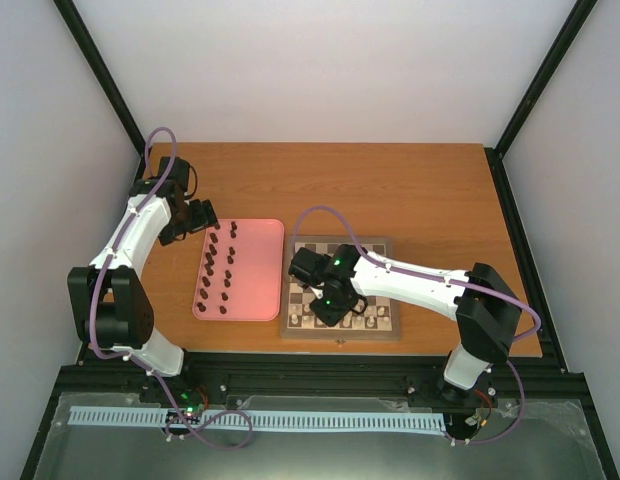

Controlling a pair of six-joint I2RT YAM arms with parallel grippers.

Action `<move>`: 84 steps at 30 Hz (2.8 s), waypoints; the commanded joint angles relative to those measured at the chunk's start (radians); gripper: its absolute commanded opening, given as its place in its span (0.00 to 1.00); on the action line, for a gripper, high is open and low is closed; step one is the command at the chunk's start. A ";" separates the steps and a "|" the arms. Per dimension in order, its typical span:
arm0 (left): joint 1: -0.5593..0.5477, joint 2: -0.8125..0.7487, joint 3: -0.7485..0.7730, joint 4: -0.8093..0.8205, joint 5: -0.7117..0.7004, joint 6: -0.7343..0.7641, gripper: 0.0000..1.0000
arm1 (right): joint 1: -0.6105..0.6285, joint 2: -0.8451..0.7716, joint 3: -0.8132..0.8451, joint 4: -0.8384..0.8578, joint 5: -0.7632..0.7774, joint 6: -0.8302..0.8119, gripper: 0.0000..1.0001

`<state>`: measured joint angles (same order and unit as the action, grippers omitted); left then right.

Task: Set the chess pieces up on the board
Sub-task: Adjust the chess piece on the chessboard, then reset both arms

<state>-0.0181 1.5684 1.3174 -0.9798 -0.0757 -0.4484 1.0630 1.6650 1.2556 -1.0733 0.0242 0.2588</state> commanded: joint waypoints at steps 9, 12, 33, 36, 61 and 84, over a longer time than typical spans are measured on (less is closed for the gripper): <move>-0.003 0.010 0.023 0.010 -0.006 0.010 1.00 | 0.008 -0.011 0.007 -0.020 0.010 0.003 0.33; -0.003 0.012 0.023 0.010 -0.006 0.009 1.00 | 0.008 -0.017 0.002 -0.015 -0.006 -0.004 0.33; -0.003 0.020 0.026 0.013 0.002 0.007 1.00 | 0.008 -0.010 -0.014 -0.027 -0.015 0.001 0.34; -0.003 0.021 0.025 0.012 0.002 0.008 1.00 | 0.008 -0.010 -0.017 -0.026 -0.019 0.005 0.34; -0.002 0.004 0.061 -0.012 -0.008 0.010 1.00 | 0.008 -0.065 0.136 0.008 0.114 -0.020 0.50; -0.003 -0.101 0.081 -0.052 0.002 0.002 1.00 | -0.198 -0.158 0.138 0.079 0.186 0.213 1.00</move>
<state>-0.0181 1.4979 1.3563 -1.0161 -0.0849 -0.4488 0.9127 1.5726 1.4227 -1.0374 0.2176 0.3817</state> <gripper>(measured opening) 0.997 1.000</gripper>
